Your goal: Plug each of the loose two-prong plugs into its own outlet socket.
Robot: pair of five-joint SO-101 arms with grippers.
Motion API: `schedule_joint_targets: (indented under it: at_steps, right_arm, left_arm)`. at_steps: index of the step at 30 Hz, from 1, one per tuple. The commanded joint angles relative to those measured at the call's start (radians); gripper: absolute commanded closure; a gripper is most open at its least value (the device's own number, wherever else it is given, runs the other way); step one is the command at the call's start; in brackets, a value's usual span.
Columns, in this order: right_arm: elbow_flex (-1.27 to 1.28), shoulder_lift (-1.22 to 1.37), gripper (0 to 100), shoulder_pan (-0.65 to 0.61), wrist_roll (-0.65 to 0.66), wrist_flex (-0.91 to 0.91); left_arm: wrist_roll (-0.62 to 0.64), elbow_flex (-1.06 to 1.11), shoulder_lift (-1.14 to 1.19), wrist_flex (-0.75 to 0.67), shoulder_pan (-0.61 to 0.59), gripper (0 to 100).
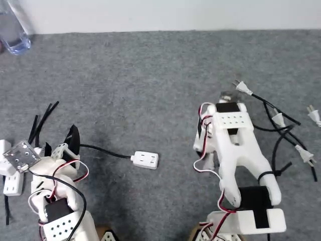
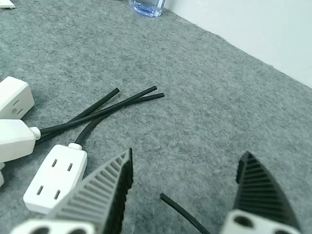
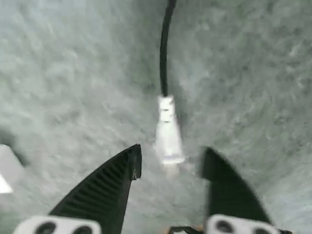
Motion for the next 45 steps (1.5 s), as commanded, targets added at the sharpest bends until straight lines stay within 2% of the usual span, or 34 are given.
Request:
schedule_joint_targets:
  at_steps: [1,6,8,12,14,20,24,27,33,40,45]
  right_arm:
    - [0.012,-0.044,64.1,-0.015,0.078,-0.001]
    - [-0.066,-0.074,64.1,-0.053,0.318,0.076]
    - [-0.15,-0.096,64.1,-0.05,0.532,0.14]
    - [-0.288,-0.131,64.1,0.007,1.115,0.196]
    - [-0.304,-0.131,64.1,0.059,1.366,0.222]
    - [-0.305,-0.124,64.1,0.266,1.9,0.217]
    - [-0.275,-0.124,64.1,0.303,2.249,0.252]
    - [-0.199,-0.122,64.1,0.255,2.383,0.269]
    - [0.011,-0.122,64.1,0.154,2.41,0.125]
    - [0.127,-0.122,64.3,0.147,2.584,0.081]
    - [0.163,-0.122,74.1,0.153,2.72,0.076]
  left_arm:
    - [-0.008,-0.005,-0.002,0.009,0.002,67]
    - [-0.008,-0.005,-0.002,0.009,0.002,67]
    - [-0.008,-0.005,-0.002,0.009,0.002,67]
    - [-0.008,-0.005,-0.002,0.009,0.002,67]
    - [-0.008,-0.005,-0.002,0.009,0.002,67]
    - [-0.008,-0.005,-0.002,0.009,0.002,67]
    - [-0.009,-0.005,-0.002,0.009,0.002,67]
    - [-0.011,-0.005,0.0,0.009,0.002,67]
    - [-0.011,-0.005,0.0,0.009,0.002,67]
    - [-0.011,-0.005,0.0,0.009,0.002,67]
    - [-0.011,-0.005,0.0,0.009,0.002,67]
